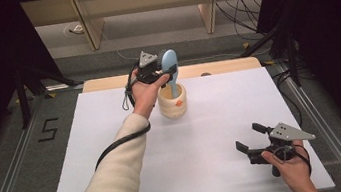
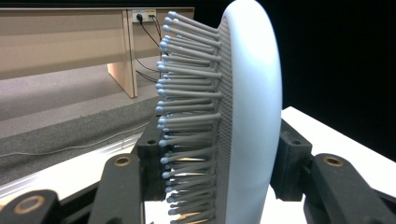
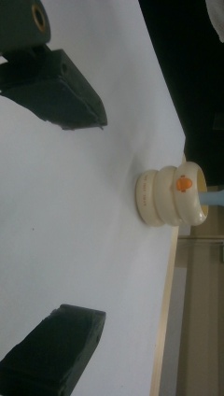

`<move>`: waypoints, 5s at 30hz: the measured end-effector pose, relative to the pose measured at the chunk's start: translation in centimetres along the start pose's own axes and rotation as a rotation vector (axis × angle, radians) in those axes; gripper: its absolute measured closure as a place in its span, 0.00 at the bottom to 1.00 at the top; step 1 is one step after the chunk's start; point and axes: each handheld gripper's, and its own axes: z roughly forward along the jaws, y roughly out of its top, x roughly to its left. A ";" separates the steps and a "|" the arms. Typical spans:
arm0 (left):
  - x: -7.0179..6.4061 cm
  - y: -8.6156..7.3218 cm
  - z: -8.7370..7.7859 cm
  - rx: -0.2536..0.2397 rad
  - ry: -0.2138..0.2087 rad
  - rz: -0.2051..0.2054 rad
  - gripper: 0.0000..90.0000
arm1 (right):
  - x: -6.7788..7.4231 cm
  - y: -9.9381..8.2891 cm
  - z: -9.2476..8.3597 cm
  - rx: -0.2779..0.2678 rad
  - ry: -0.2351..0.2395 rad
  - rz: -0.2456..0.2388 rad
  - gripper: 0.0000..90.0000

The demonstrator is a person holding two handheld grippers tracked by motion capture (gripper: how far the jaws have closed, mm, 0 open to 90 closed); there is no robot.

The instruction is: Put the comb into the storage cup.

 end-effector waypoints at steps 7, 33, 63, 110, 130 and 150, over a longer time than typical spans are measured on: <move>0.1 -0.3 0.0 0.006 -0.002 -0.012 0.54 | 0.0 0.0 0.0 0.003 0.001 -0.003 0.09; 0.3 -1.4 0.8 0.030 -0.003 -0.034 0.54 | 0.0 0.0 0.0 0.005 0.004 0.000 0.09; 1.2 -1.8 0.4 0.037 0.034 -0.122 0.52 | -0.1 -0.1 0.1 0.010 0.001 0.002 0.09; 4.5 -3.8 -1.6 0.062 0.095 -0.242 0.46 | 0.0 -0.1 0.2 0.016 -0.003 0.006 0.09; 4.9 -4.0 -1.8 0.081 0.060 -0.256 0.40 | -0.1 -0.1 0.3 0.017 -0.002 0.006 0.09; 4.3 -3.3 -1.6 0.140 0.098 -0.232 0.13 | -0.1 -0.1 0.2 0.016 -0.005 0.008 0.09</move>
